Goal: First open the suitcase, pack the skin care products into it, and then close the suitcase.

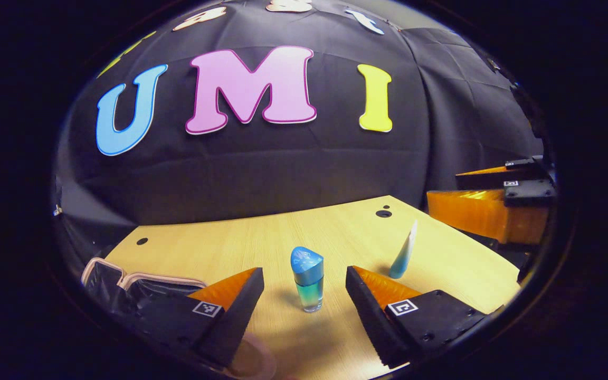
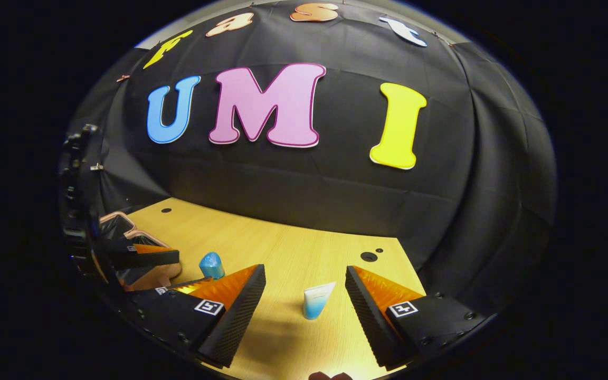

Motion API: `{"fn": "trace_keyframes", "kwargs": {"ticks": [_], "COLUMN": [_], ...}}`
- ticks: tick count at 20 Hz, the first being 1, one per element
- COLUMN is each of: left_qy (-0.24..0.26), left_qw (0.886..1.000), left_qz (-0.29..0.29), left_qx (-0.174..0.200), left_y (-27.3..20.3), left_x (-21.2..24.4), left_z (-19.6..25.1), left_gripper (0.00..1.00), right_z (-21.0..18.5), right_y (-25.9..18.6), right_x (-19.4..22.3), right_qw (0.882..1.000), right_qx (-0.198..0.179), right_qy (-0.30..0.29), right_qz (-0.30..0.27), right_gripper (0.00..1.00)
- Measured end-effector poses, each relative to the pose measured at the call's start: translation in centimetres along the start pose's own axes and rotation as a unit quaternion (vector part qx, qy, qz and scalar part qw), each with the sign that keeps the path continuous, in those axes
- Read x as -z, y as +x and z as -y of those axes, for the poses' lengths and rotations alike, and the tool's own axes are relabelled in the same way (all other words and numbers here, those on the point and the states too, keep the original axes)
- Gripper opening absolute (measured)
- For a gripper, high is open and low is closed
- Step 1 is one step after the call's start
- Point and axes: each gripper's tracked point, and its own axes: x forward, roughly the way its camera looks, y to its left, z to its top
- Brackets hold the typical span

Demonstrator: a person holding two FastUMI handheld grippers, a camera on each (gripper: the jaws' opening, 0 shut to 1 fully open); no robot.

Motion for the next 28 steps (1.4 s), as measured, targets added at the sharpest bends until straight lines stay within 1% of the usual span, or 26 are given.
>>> {"fn": "trace_keyframes", "kwargs": {"ticks": [4, 6, 7, 9, 10, 11, 12, 13, 14, 15, 19, 20, 21, 22, 23, 24, 25, 27, 28], "left_qy": [-0.008, -0.015, -0.016, -0.019, -0.014, -0.001, -0.001, 0.001, -0.001, -0.001, -0.004, -0.007, -0.009, -0.008, -0.007, -0.01, -0.021, -0.032, -0.032], "left_qw": [0.999, 0.999, 0.999, 0.999, 0.998, 0.999, 0.999, 0.998, 0.998, 0.998, 0.998, 0.998, 0.997, 0.997, 0.997, 0.996, 0.995, 0.994, 0.995], "left_qz": [-0.037, -0.04, -0.043, -0.048, -0.05, -0.051, -0.054, -0.058, -0.06, -0.061, -0.063, -0.064, -0.066, -0.069, -0.072, -0.079, -0.093, -0.095, -0.087], "left_qx": [-0.012, -0.014, -0.009, 0.016, 0.019, 0.007, 0.009, 0.012, 0.017, 0.018, 0.017, 0.02, 0.023, 0.023, 0.025, 0.028, 0.032, 0.034, 0.038], "left_y": [3.7, 5.3, 5.9, 6.8, 7.4, 7.1, 6.4, 7.4, 7.5, 7.6, 7.7, 7.8, 7.9, 8.0, 8.0, 8.0, 7.4, 6.1, 4.8], "left_x": [3.4, 4.0, 4.4, 4.6, 4.6, 4.4, 4.0, 4.5, 4.4, 4.4, 4.3, 4.3, 4.3, 4.2, 4.1, 4.2, 4.1, 2.8, 1.5], "left_z": [-0.1, 0.1, 0.4, 1.8, 2.0, 1.4, 1.3, 1.4, 1.6, 1.7, 1.7, 1.9, 2.0, 2.0, 2.1, 2.2, 2.2, 1.9, 1.4], "left_gripper": [0.98, 0.98, 0.98, 0.98, 0.97, 0.73, 0.56, 0.46, 0.46, 0.44, 0.44, 0.44, 0.41, 0.44, 0.44, 0.44, 0.43, 0.42, 0.42], "right_z": [0.2, 0.4, 0.5, 0.8, 0.9, 1.0, 1.0, 0.9, 1.0, 1.0, 1.6, 1.7, 2.3, 2.0, 2.0, 1.9, 1.8, 1.1, 0.6], "right_y": [1.9, 2.7, 3.2, 4.2, 4.7, 5.1, 5.6, 6.1, 6.7, 7.1, 9.7, 10.6, 10.8, 10.8, 10.7, 10.4, 10.0, 8.4, 7.1], "right_x": [2.5, 3.6, 4.2, 5.5, 6.2, 6.8, 7.3, 8.0, 8.6, 9.1, 12.0, 13.6, 14.3, 14.4, 14.3, 14.1, 13.4, 10.9, 9.6], "right_qw": [1.0, 0.999, 0.999, 0.998, 0.998, 0.998, 0.997, 0.997, 0.996, 0.995, 0.992, 0.989, 0.987, 0.986, 0.985, 0.984, 0.985, 0.987, 0.989], "right_qx": [-0.015, -0.02, -0.023, -0.024, -0.025, -0.024, -0.023, -0.023, -0.022, -0.021, -0.008, -0.005, 0.005, 0.001, -0.001, -0.006, -0.011, -0.025, -0.032], "right_qy": [-0.007, -0.011, -0.011, -0.01, -0.009, -0.006, -0.003, 0.001, 0.004, 0.006, 0.025, 0.032, 0.032, 0.042, 0.045, 0.049, 0.051, 0.046, 0.042], "right_qz": [-0.021, -0.031, -0.037, -0.05, -0.058, -0.064, -0.071, -0.08, -0.087, -0.092, -0.124, -0.145, -0.157, -0.163, -0.169, -0.172, -0.167, -0.15, -0.141], "right_gripper": [0.97, 0.97, 0.97, 0.97, 0.97, 0.97, 0.97, 0.97, 0.94, 0.97, 0.97, 0.96, 0.73, 0.49, 0.42, 0.45, 0.37, 0.37, 0.43]}}
